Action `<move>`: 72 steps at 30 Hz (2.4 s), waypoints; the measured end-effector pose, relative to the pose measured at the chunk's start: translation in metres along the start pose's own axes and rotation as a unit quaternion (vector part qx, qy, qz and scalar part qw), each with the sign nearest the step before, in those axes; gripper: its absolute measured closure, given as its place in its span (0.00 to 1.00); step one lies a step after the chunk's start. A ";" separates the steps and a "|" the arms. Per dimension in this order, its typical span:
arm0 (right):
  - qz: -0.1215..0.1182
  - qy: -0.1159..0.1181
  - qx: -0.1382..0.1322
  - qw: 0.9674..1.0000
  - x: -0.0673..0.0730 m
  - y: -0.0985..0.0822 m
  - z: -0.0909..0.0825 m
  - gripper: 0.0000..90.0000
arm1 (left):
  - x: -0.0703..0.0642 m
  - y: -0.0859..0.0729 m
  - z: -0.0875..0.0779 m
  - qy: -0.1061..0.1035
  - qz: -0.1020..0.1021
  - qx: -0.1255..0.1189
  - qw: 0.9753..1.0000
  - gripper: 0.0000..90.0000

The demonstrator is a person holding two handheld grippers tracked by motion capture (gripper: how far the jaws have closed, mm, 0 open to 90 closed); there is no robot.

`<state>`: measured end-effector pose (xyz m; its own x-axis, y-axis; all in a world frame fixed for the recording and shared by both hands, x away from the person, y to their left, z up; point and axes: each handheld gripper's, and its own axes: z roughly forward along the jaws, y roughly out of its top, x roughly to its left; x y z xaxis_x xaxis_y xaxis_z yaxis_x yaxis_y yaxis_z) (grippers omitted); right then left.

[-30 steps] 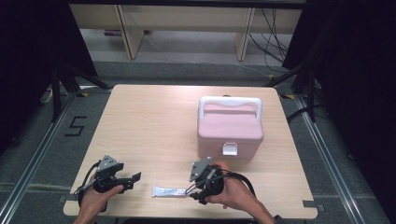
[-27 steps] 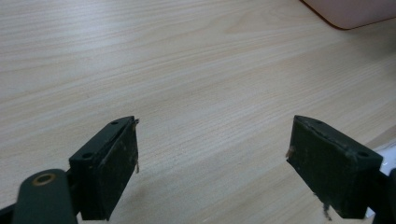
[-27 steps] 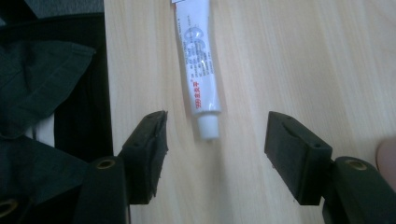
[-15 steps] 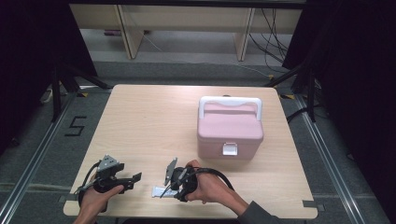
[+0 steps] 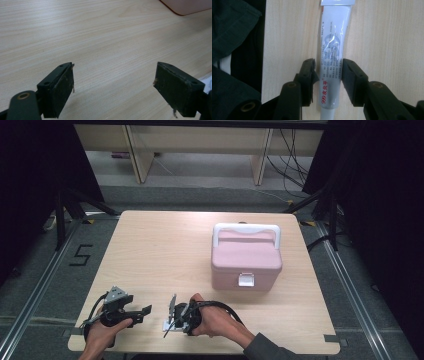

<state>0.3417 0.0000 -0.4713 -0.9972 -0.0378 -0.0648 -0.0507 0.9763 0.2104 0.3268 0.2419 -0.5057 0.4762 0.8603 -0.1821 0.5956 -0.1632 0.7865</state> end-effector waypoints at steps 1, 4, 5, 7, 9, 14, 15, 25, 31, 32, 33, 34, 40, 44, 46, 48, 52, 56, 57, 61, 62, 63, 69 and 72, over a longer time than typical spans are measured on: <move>0.003 -0.002 0.007 1.000 0.000 0.001 0.000 0.70 | 0.000 0.000 0.000 0.001 0.002 0.002 1.000 0.17; 0.003 0.002 0.025 1.000 -0.001 0.006 0.003 0.71 | 0.000 0.000 0.000 -0.002 0.004 0.002 1.000 0.17; 0.007 0.004 0.027 1.000 -0.001 0.007 0.004 0.71 | 0.000 0.000 0.000 -0.001 0.004 0.004 1.000 0.17; -0.004 0.005 0.026 1.000 -0.003 0.007 0.007 0.71 | 0.000 0.000 0.000 -0.001 0.004 0.003 1.000 0.17; -0.013 0.007 0.035 0.999 -0.004 0.008 0.009 0.72 | 0.000 0.000 0.000 -0.001 0.003 -0.001 1.000 0.17; -0.002 0.009 0.042 0.999 -0.004 0.010 0.010 0.74 | 0.001 0.000 -0.001 -0.001 0.018 0.008 1.000 0.17; -0.016 0.010 0.043 0.999 -0.005 0.011 0.011 0.76 | 0.001 0.001 -0.002 0.000 0.018 0.017 1.000 0.17; -0.017 0.014 0.057 0.998 -0.001 0.016 0.011 0.78 | 0.001 0.000 -0.001 0.001 0.018 0.012 1.000 0.17; -0.023 0.007 0.055 0.998 0.000 0.014 0.008 0.78 | 0.001 0.001 -0.002 0.001 0.019 0.015 1.000 0.17; -0.025 0.007 0.051 0.998 0.000 0.013 0.007 0.78 | 0.001 0.000 -0.001 0.000 0.019 0.012 1.000 0.17; -0.025 0.005 0.048 0.999 -0.001 0.012 0.005 0.78 | 0.001 0.000 -0.001 0.001 0.018 0.009 1.000 0.17; -0.024 0.007 0.044 0.999 -0.002 0.009 0.000 0.78 | 0.001 0.000 -0.002 0.001 0.019 0.015 1.000 0.17; -0.018 0.003 0.033 0.999 -0.002 -0.003 -0.015 0.78 | 0.001 0.001 -0.002 0.003 0.019 0.015 1.000 0.17; 0.004 -0.010 0.044 0.999 -0.002 -0.019 -0.031 0.78 | 0.001 0.001 -0.002 0.003 0.018 0.015 1.000 0.17; 0.011 -0.009 0.040 0.999 -0.001 -0.027 -0.037 0.78 | 0.001 0.001 -0.002 0.003 0.017 0.014 1.000 0.17; 0.010 -0.013 0.032 0.999 -0.002 -0.037 -0.042 0.78 | 0.001 0.001 -0.002 0.002 0.018 0.015 1.000 0.17; 0.023 -0.019 0.023 0.999 0.002 -0.057 -0.051 0.78 | 0.001 0.001 -0.002 0.002 0.009 0.009 1.000 0.17; 0.049 -0.020 0.024 0.998 0.007 -0.082 -0.061 0.78 | 0.002 0.000 -0.001 0.004 0.001 -0.003 1.000 0.17; 0.058 -0.024 0.021 0.998 0.008 -0.096 -0.064 0.78 | 0.002 0.001 -0.001 0.004 0.000 -0.003 1.000 0.17; 0.082 -0.027 0.018 0.996 0.012 -0.116 -0.070 0.78 | 0.003 0.001 -0.002 0.005 0.013 0.014 1.000 0.17; 0.088 -0.027 0.018 0.996 0.013 -0.125 -0.072 0.78 | 0.002 0.001 -0.002 0.006 0.013 0.013 1.000 0.17; 0.081 -0.031 0.016 0.996 0.012 -0.133 -0.074 0.78 | 0.003 0.001 -0.002 0.004 0.014 0.014 1.000 0.17; 0.130 -0.056 0.021 0.990 0.016 -0.174 -0.089 0.78 | 0.001 0.000 0.001 0.005 0.002 0.006 1.000 0.17; 0.152 -0.060 0.025 0.986 0.016 -0.191 -0.091 0.78 | 0.000 0.000 0.001 0.004 0.004 0.006 1.000 0.17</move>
<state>0.3301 -0.2065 -0.4242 -0.9523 0.2801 -0.1213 0.2549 0.9483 0.1889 0.3276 0.2415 -0.5069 0.4748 0.8633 -0.1709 0.6003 -0.1757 0.7803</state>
